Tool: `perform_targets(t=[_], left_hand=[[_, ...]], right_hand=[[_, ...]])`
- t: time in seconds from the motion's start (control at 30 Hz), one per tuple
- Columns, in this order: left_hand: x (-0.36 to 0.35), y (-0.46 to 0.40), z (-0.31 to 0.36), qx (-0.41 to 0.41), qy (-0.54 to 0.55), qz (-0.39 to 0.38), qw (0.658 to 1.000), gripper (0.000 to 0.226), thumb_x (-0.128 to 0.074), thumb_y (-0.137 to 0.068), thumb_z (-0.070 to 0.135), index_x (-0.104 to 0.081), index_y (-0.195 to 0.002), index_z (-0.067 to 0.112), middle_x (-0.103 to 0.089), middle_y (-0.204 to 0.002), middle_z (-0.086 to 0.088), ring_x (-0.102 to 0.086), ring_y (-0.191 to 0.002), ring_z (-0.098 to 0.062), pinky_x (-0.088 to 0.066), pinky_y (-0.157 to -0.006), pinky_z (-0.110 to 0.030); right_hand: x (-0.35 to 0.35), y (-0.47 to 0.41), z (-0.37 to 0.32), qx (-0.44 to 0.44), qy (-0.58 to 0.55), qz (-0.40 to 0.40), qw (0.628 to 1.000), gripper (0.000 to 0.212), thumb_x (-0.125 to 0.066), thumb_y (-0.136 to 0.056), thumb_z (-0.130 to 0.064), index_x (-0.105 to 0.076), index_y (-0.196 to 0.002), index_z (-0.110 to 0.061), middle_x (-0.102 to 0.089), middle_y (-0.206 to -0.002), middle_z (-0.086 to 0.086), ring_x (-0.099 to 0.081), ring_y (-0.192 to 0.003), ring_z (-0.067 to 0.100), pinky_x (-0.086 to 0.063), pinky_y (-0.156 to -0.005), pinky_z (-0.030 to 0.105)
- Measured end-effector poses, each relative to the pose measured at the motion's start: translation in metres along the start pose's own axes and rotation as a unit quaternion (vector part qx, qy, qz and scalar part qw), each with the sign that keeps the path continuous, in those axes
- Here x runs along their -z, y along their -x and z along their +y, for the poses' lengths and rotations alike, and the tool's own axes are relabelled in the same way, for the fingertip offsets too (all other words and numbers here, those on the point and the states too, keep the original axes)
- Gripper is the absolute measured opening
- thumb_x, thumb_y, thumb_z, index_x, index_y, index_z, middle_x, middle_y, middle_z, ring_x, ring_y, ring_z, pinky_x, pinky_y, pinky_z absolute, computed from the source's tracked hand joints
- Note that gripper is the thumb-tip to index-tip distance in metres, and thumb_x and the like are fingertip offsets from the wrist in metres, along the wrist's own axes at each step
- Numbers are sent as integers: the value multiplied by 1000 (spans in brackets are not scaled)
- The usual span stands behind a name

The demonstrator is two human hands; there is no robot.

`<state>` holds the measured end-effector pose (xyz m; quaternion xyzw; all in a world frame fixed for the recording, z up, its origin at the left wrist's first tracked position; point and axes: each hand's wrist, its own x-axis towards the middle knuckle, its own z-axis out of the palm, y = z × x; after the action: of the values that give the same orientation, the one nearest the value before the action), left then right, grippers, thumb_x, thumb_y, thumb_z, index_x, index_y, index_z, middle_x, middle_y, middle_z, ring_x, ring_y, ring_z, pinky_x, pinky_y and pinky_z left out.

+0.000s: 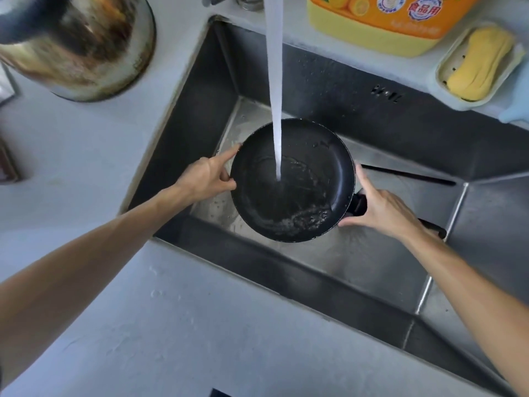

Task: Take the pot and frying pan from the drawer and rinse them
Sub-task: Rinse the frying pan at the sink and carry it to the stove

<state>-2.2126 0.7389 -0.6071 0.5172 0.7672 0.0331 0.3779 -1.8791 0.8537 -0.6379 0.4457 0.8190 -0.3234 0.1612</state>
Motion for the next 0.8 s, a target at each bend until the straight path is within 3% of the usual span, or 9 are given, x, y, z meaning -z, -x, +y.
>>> perform_targets(t=[0.17, 0.37, 0.53, 0.6, 0.67, 0.73, 0.8], left_hand=[[-10, -9, -7, 3, 9, -54, 998, 88, -62, -84, 16, -7, -148, 41, -67, -77, 6, -64, -74, -12, -49, -78, -27], [-15, -25, -15, 7, -5, -91, 996, 89, -60, -86, 18, -1, -149, 41, -66, -79, 2, -64, -80, -17, -51, -85, -35], [-6, -28, -12, 26, -85, -135, 987, 79, -56, -93, 30, -1, -148, 41, -67, -118, -4, -62, -107, -22, -49, -93, -39], [10, -26, -8, 6, -109, -54, 993, 72, -54, -93, 36, -9, -149, 39, -65, -121, 2, -63, -104, -18, -50, -91, -38], [33, -22, 5, -38, -10, 147, 988, 68, -56, -92, 34, -20, -149, 32, -65, -114, 2, -62, -90, -11, -51, -80, -27], [60, -19, 25, -84, 99, 329, 936, 67, -58, -92, 28, -22, -149, 20, -59, -114, -3, -58, -91, -10, -49, -75, -21], [82, -22, 46, -92, 155, 412, 893, 69, -57, -92, 26, -20, -148, 10, -50, -122, -8, -52, -102, -12, -48, -79, -16]], right_hand=[[-14, -7, 6, -8, -28, -20, 999, 133, -77, -54, -64, 26, -137, -52, -67, -84, 23, -63, -76, 38, -53, -74, 46], [-29, -13, 5, -25, -40, -46, 998, 133, -77, -58, -62, 32, -133, -54, -67, -111, 21, -60, -103, 39, -48, -89, 43], [-26, -14, 3, -30, -79, -58, 995, 133, -81, -54, -60, 25, -135, -57, -60, -131, 3, -54, -119, 32, -45, -95, 41], [-22, -16, 2, -31, -80, -64, 994, 132, -81, -52, -62, 24, -133, -60, -61, -130, 3, -54, -118, 33, -45, -95, 45], [-19, -17, 1, -30, -80, -71, 994, 132, -81, -51, -62, 24, -132, -62, -61, -130, 3, -54, -118, 33, -46, -95, 46], [-17, -15, 0, -31, -77, -75, 994, 131, -80, -53, -62, 25, -130, -63, -61, -130, 6, -55, -117, 33, -46, -94, 46], [-15, -14, -2, -32, -82, -79, 993, 130, -80, -55, -59, 26, -129, -64, -59, -132, 5, -55, -116, 32, -46, -94, 45]])
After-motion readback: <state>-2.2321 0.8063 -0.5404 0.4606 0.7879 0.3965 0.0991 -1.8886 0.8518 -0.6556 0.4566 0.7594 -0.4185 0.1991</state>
